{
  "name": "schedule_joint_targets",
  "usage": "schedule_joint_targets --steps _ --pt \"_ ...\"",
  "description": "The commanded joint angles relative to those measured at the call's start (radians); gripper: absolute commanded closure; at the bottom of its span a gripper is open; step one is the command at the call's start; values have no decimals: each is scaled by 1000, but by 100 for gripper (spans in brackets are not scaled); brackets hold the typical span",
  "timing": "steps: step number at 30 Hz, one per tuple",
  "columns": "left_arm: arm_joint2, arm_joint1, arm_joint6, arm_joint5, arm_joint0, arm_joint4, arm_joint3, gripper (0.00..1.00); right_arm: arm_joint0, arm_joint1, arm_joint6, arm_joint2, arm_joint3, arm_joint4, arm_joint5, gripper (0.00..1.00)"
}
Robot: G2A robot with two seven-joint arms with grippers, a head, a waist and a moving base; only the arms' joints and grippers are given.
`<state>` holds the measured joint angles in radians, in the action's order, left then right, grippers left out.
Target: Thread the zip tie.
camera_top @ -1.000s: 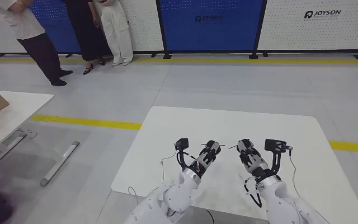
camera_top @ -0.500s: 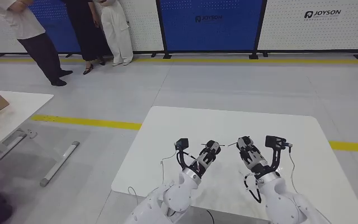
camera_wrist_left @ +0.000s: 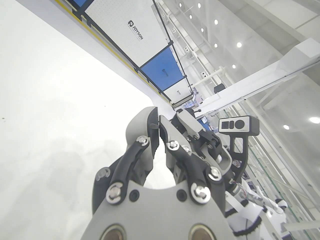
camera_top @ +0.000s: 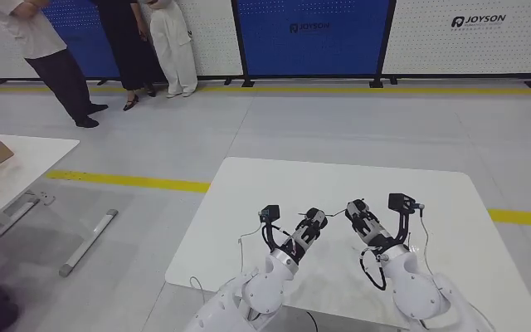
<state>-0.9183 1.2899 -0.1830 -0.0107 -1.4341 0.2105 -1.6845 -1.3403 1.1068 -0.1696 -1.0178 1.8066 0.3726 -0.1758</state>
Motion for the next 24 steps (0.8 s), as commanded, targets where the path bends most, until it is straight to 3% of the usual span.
schedule_joint_targets --steps 1,14,24 --pt "0 0 0 0 0 0 0 100 0 0 0 0 0 0 0 100" --pt "0 0 0 0 0 0 0 100 -10 9 4 -1 -3 31 15 100" --pt "0 0 0 0 0 0 0 100 -39 14 7 -41 12 32 37 100"
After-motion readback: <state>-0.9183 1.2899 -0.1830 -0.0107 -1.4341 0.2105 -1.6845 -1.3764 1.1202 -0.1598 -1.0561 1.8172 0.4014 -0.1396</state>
